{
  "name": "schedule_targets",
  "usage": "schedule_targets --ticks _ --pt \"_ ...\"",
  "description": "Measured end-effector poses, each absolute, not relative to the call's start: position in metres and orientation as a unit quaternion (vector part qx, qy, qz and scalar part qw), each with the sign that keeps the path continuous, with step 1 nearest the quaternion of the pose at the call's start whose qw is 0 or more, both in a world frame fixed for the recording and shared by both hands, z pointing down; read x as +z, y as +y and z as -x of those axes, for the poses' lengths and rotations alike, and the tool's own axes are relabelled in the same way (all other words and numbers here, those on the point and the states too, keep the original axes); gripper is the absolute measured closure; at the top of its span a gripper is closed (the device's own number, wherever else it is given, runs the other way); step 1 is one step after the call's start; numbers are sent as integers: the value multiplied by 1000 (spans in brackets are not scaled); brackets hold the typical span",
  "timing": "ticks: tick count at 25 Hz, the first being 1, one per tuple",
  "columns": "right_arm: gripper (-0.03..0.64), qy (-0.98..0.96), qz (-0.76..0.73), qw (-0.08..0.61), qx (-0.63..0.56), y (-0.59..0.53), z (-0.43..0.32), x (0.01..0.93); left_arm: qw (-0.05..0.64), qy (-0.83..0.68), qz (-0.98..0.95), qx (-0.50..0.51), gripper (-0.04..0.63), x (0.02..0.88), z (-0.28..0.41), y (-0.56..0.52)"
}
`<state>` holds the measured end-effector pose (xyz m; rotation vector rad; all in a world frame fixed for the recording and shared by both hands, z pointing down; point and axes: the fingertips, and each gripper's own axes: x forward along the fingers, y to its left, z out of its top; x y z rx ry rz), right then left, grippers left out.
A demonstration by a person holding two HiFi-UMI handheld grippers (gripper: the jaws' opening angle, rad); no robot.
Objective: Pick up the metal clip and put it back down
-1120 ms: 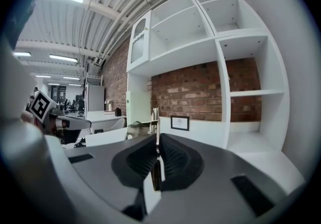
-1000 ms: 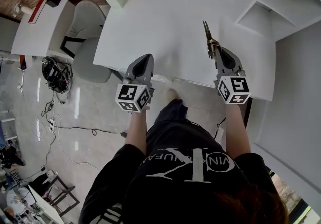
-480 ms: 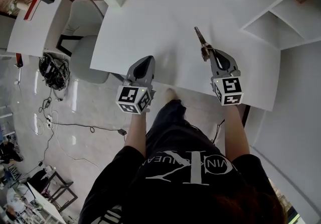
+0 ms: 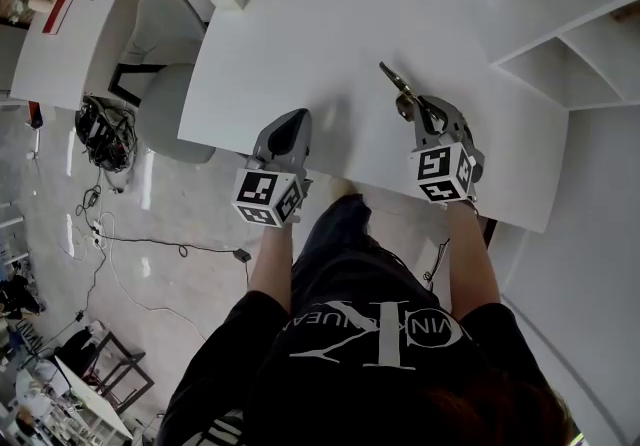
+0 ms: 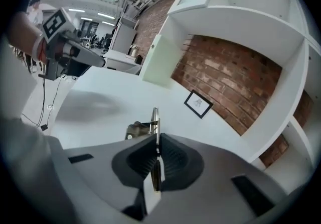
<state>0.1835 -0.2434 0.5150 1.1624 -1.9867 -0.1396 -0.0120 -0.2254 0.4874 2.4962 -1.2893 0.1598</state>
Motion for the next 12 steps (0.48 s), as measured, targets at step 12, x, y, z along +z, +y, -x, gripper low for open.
schedule_targets --ticks 12 --pt "601 -761 -421 483 -101 -262 -169 544 176 -457 -870 58 591 498 24 -240"
